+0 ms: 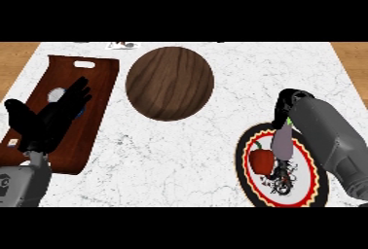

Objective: Pick the eggplant from the plate and place it in the bowl

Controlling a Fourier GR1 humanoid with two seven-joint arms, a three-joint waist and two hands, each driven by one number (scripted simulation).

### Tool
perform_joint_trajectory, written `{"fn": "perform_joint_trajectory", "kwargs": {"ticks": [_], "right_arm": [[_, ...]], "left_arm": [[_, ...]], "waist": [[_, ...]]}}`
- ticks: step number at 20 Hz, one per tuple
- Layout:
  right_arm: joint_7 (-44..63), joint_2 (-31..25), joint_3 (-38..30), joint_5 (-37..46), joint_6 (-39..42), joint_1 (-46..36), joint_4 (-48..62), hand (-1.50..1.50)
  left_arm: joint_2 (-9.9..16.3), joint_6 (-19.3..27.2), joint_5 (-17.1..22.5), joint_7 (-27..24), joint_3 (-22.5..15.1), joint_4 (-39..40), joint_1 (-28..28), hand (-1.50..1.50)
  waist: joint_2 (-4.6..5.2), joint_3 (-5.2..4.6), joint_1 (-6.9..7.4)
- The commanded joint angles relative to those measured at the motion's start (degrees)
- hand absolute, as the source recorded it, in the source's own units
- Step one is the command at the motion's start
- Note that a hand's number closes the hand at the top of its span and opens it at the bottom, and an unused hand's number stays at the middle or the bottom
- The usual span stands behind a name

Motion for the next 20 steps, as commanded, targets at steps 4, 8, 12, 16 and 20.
{"fn": "perform_joint_trajectory", "kwargs": {"ticks": [4,8,12,16,20], "right_arm": [[-3.75,1.28,-0.55,1.65,-6.34,2.81,-2.67,1.5],[-8.18,5.63,1.96,3.57,-22.37,9.72,-14.04,1.5],[-10.27,5.12,3.51,4.97,-31.03,17.64,-24.16,1.5],[-8.58,1.7,4.34,4.58,-29.92,22.65,-39.24,1.5],[-1.9,-1.26,5.42,4.02,-24.57,26.25,-56.89,1.5]], "left_arm": [[-1.53,1.84,-0.54,3.21,0.34,-3.69,0.22,0.0],[-0.67,2.19,-0.84,2.0,1.53,-1.7,1.66,0.0],[1.04,0.34,0.9,1.96,3.47,-2.02,3.53,0.0],[-0.48,1.65,-1.2,0.53,2.35,-1.08,3.51,0.0],[0.3,0.88,-0.31,0.66,3.48,-1.57,3.44,0.0]], "waist": [[0.38,0.68,-0.7],[-1.03,0.63,-4.09],[-1.14,0.57,-4.66],[-0.91,0.52,-4.94],[-0.96,0.49,-4.95]]}}
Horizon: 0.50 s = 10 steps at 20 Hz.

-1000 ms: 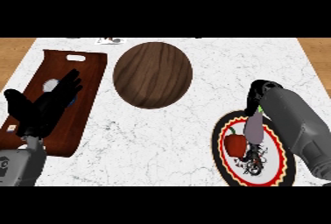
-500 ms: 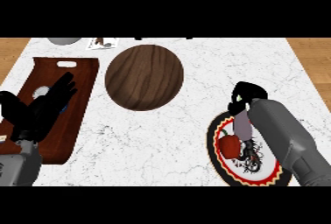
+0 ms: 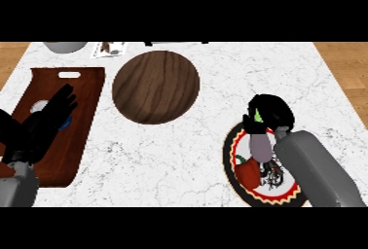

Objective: Pick the eggplant from the plate and place it in the bowl

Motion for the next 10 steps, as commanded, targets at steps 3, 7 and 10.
{"fn": "perform_joint_trajectory", "kwargs": {"ticks": [3,7,10], "right_arm": [[11.09,-3.01,2.58,0.28,6.53,6.11,-27.22,1.5],[22.93,-2.95,4.88,1.98,13.91,6.07,-42.78,1.5],[29.02,-5.24,1.02,-2.35,22.56,3.71,-54.41,1.5]], "left_arm": [[-1.27,1.74,-1.6,1.45,-1.07,0.58,-2.03,0.0],[-1.37,1.1,-0.69,1.46,-0.7,-1.1,-1.18,0.0],[-1.27,0.7,-1.28,1.1,-1.06,-0.49,-2.04,0.0]], "waist": [[0.16,0.01,-0.34],[0.35,0.04,1.06],[0.48,0.04,1.26]]}}
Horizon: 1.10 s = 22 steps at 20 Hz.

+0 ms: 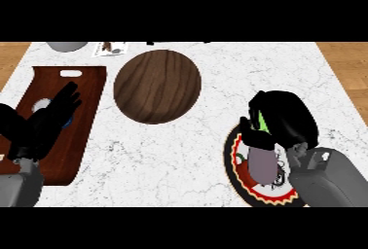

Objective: Pick the eggplant from the plate and place it in the bowl

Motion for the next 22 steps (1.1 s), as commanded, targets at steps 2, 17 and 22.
{"fn": "perform_joint_trajectory", "kwargs": {"ticks": [2,17,22], "right_arm": [[14.3,-0.55,-1.63,-3.05,12.71,-1.4,-20.17,1.5],[26.99,22.13,-5.73,-3.86,11.23,-26.73,-5.99,1.5],[19.42,22.26,-6.97,1.68,2.8,-32.19,6.75,1.5]], "left_arm": [[-1.0,-0.41,-0.27,0.41,-1.22,-2.13,1.21,0.0],[-2.74,-1.08,-1.78,1.03,-1.46,1.1,-4.13,0.0],[-2.66,-2.23,-1.42,-0.58,-0.57,0.96,-1.92,0.0]], "waist": [[0.36,0.06,1.56],[1.09,0.1,3.34],[1.24,0.11,3.81]]}}
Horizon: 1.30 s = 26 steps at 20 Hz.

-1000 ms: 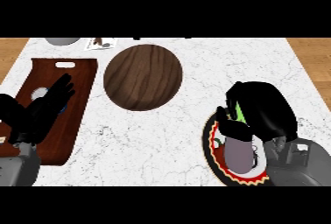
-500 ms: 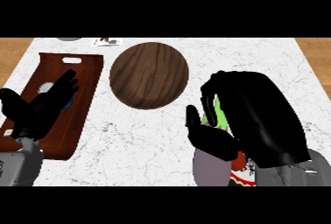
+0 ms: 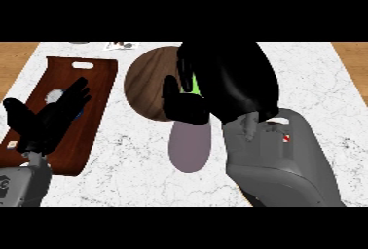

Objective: Pick the eggplant from the plate and place it in the bowl

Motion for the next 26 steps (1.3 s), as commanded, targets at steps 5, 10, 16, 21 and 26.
{"fn": "perform_joint_trajectory", "kwargs": {"ticks": [5,10,16,21,26], "right_arm": [[-2.67,1.21,0.2,2.11,-16.17,-11.89,23.96,1.5],[-11.63,1.23,-7.56,4.62,-20.55,-16.78,40.14,1.5],[-19.29,1.23,-7.15,3.29,-32.71,-18.38,56.09,1.5],[-26.64,1.23,-11.35,-1.48,-36.65,-21.52,66.69,1.5],[-34.42,1.23,-12.65,-2.31,-37.55,-21.93,74.88,1.5]], "left_arm": [[-2.1,1.02,-1.64,-0.05,-1.33,-0.79,-0.38,0.0],[-1.16,0.53,-1.48,1.25,-0.48,-0.4,-1.51,0.0],[-2.66,1.11,-2.53,0.39,-1.41,0.07,-3.41,0.0],[-1.98,-0.45,-1.78,0.11,-0.86,1.02,-4.02,0.0],[-0.59,-2.09,-1.03,0.44,-0.1,2.28,-6.52,0.0]], "waist": [[0.32,0.0,1.01],[0.57,0.01,1.24],[1.04,0.0,1.84],[1.61,0.0,3.15],[2.52,-0.02,4.3]]}}
